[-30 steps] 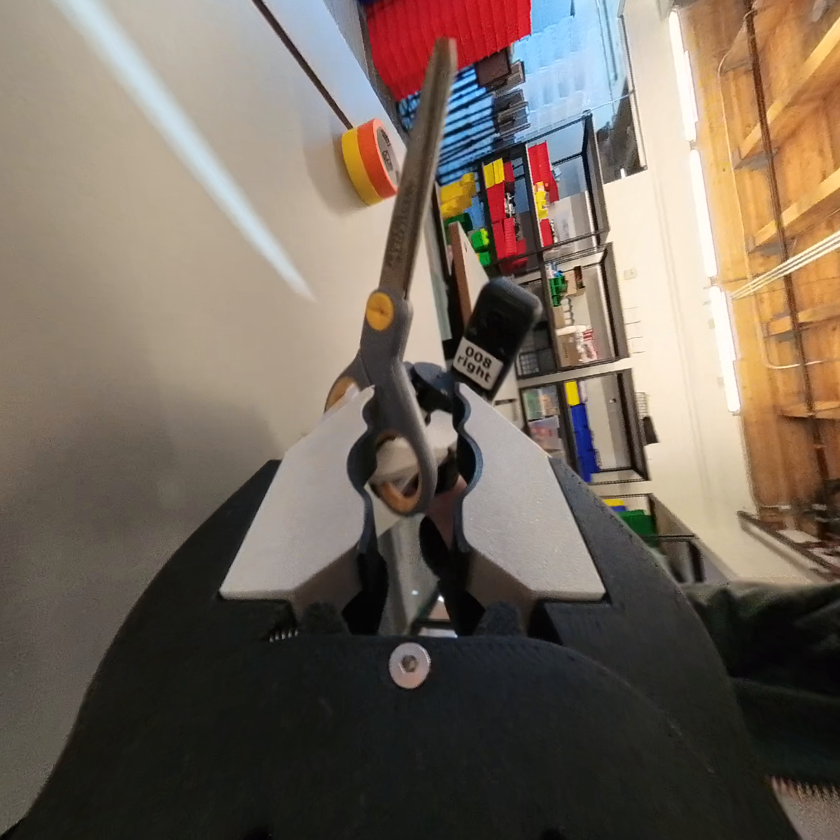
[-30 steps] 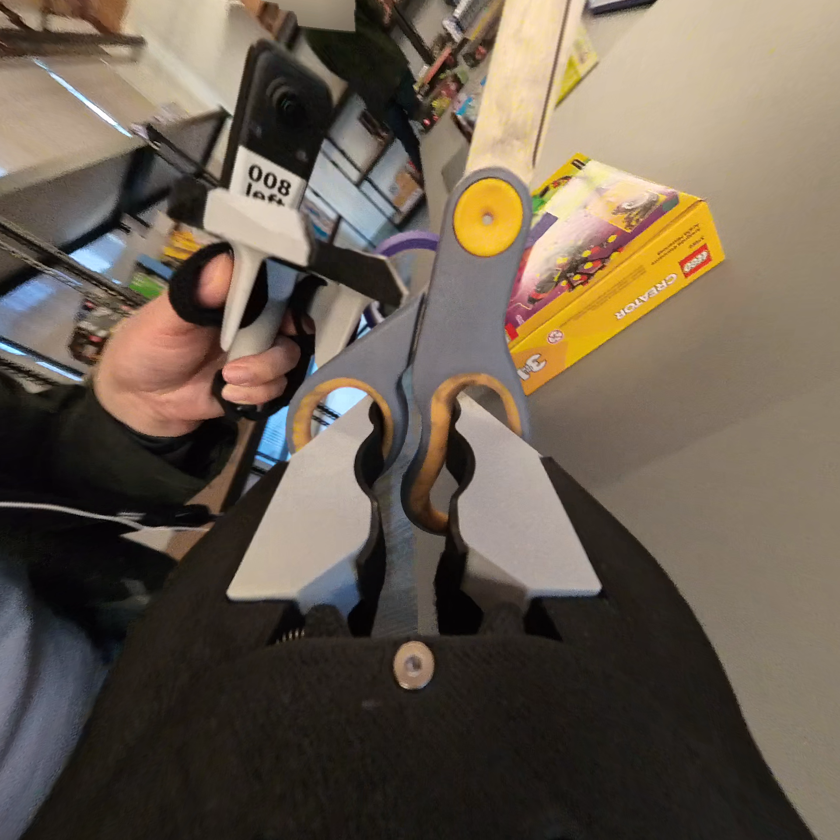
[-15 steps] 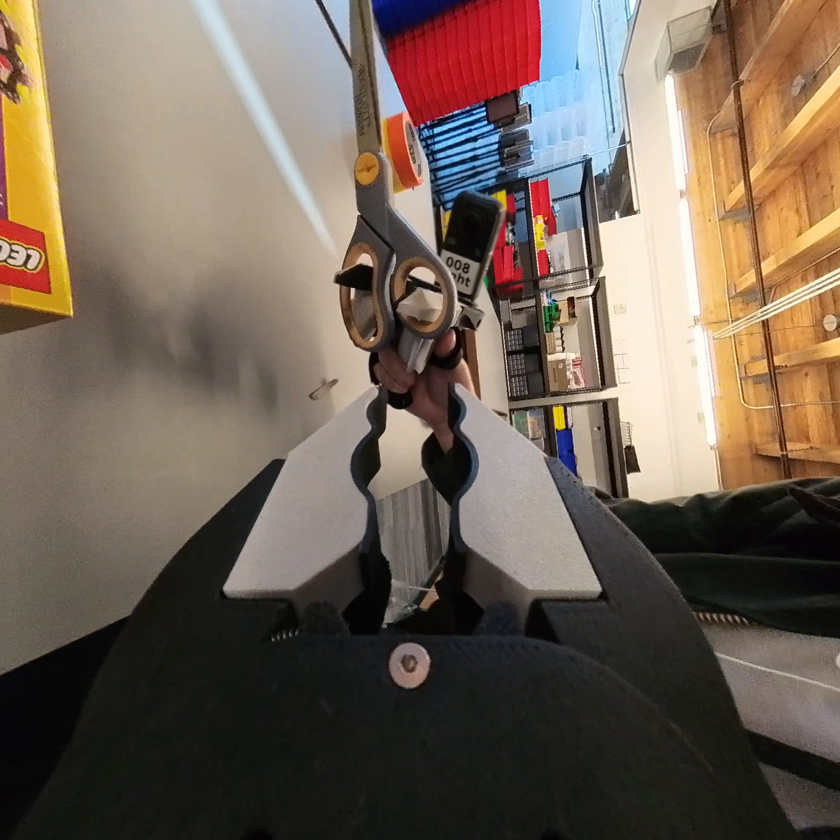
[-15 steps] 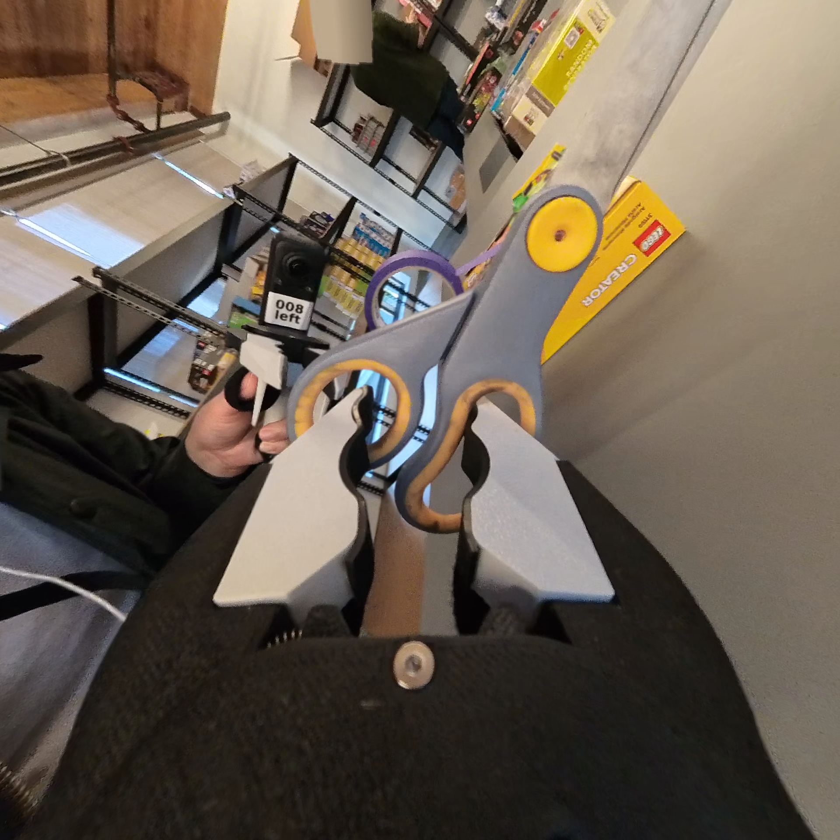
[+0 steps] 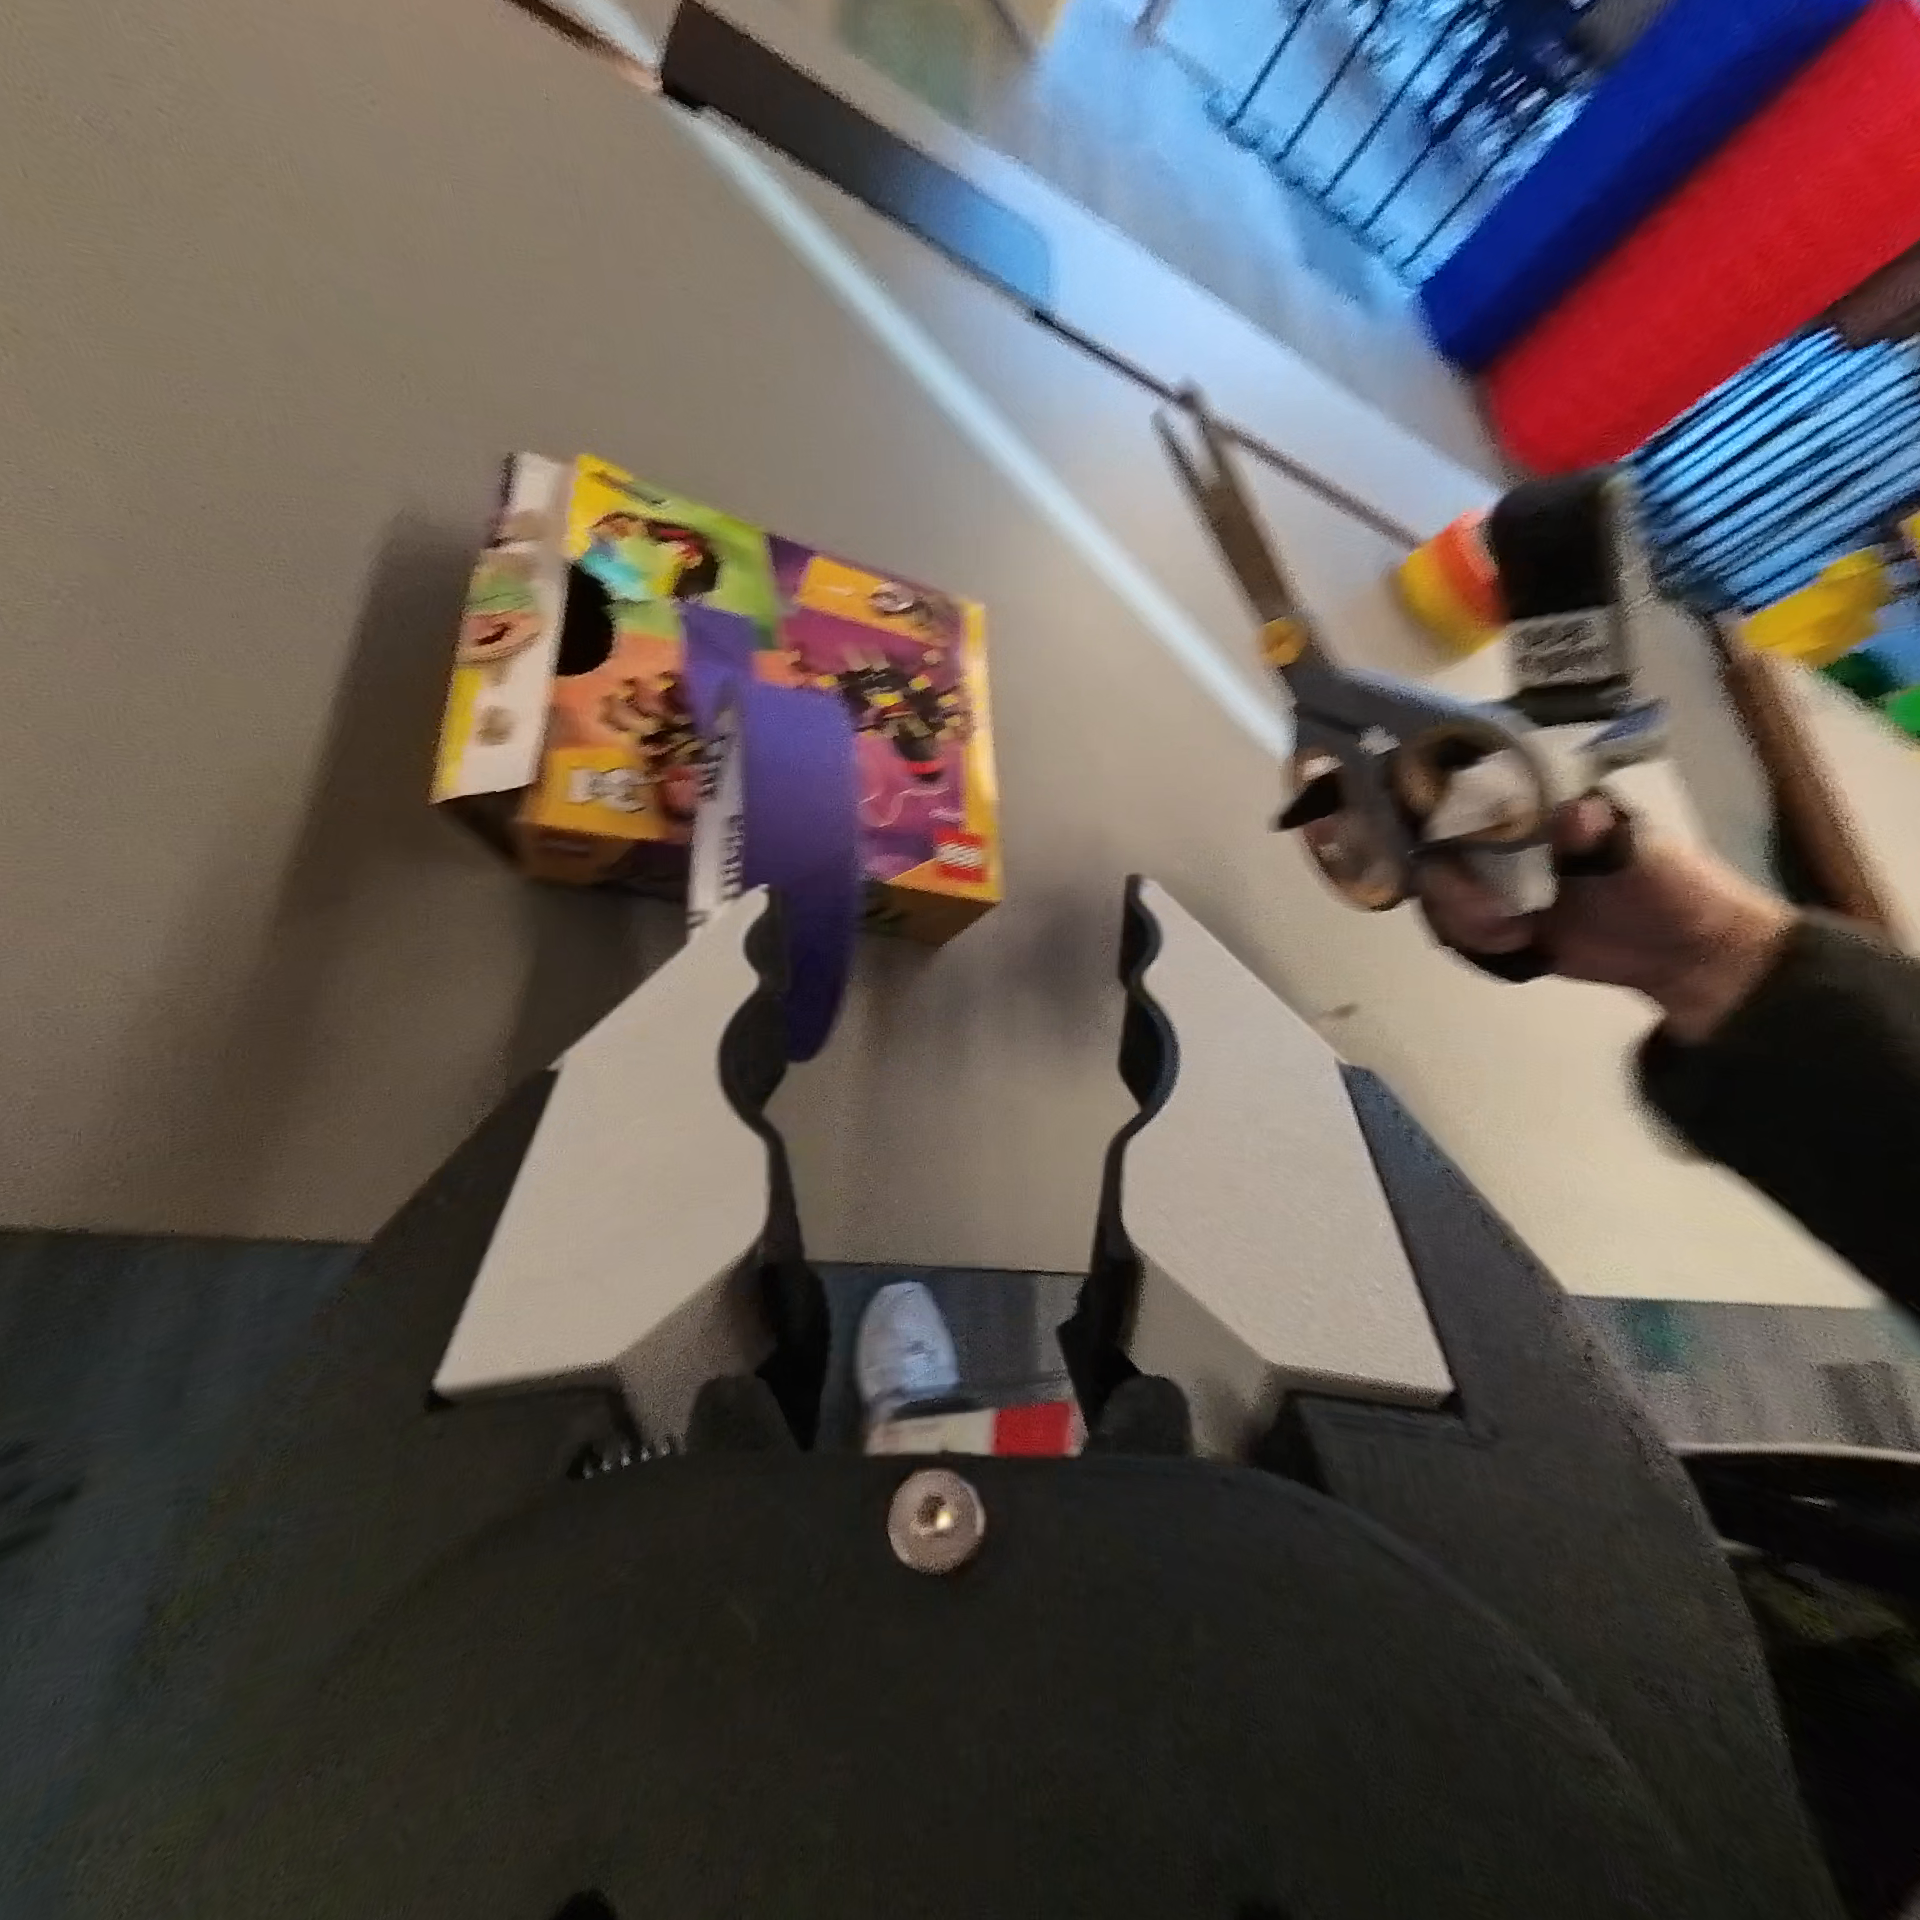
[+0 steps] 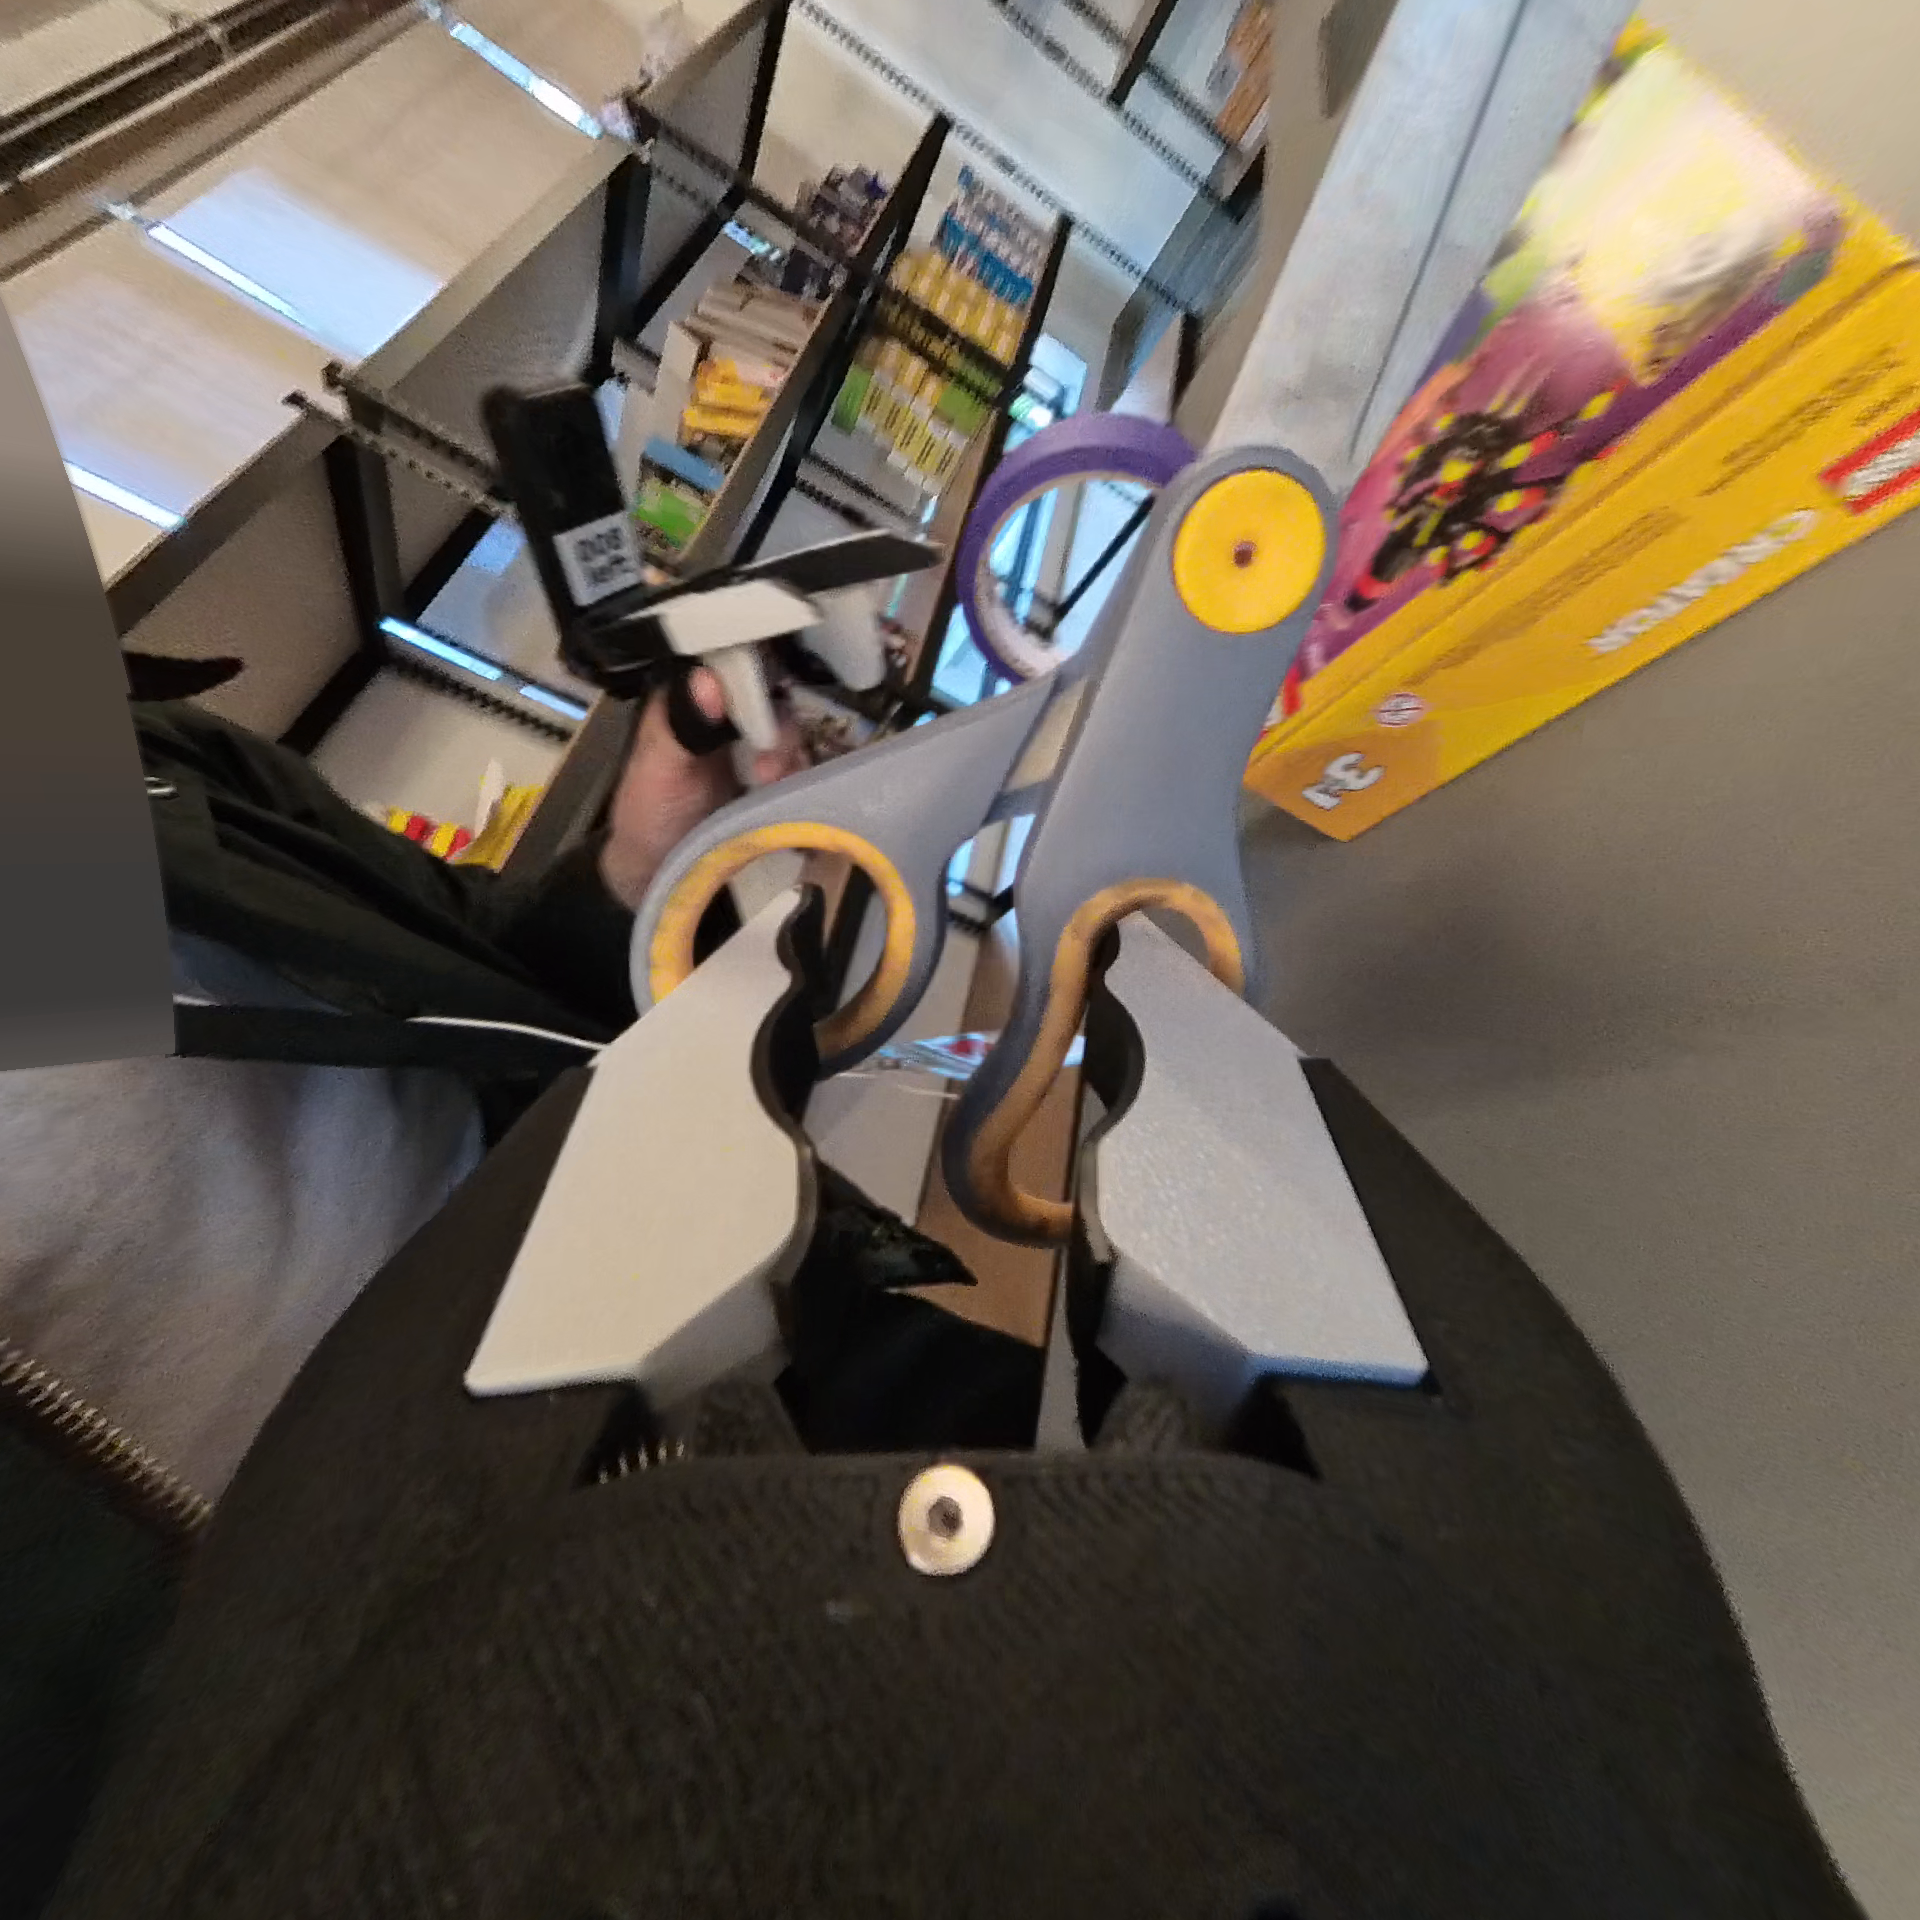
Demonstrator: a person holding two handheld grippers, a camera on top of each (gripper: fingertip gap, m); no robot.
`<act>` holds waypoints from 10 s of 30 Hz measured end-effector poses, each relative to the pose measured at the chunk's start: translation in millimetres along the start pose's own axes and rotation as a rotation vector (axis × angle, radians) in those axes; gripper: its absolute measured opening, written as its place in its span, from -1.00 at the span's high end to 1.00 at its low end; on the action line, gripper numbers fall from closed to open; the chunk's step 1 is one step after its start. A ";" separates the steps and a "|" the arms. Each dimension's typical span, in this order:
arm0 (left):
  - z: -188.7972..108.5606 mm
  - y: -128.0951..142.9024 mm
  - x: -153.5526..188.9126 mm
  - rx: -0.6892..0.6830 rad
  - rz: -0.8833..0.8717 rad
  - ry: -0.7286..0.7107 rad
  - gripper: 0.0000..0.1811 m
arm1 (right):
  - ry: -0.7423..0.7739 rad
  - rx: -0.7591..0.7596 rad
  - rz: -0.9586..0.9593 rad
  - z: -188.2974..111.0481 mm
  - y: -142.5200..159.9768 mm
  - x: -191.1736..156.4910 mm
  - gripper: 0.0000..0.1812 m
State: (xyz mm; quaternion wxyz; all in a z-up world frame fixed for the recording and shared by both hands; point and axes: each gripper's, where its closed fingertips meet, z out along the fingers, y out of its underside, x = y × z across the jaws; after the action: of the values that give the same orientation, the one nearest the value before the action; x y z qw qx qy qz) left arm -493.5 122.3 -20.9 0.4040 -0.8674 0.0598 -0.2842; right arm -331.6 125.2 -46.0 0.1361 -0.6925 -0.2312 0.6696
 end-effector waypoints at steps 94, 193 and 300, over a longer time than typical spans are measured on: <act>46.5 50.8 -42.9 -0.102 0.059 -0.208 0.71 | -0.290 -0.999 0.172 24.3 15.9 19.3 0.53; 49.1 43.8 -19.2 0.039 0.198 0.190 0.52 | 1.038 -0.517 0.062 -64.5 19.1 139.8 0.85; 94.9 36.3 -56.6 0.078 0.411 0.149 0.45 | 0.387 -0.167 0.362 166.9 -81.5 129.0 1.00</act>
State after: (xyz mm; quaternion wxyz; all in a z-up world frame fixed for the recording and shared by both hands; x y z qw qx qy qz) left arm -484.6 180.3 -121.4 0.4813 -0.7973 0.2541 -0.2611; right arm -508.7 239.5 -128.0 -0.0019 -0.8465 -0.1277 0.5168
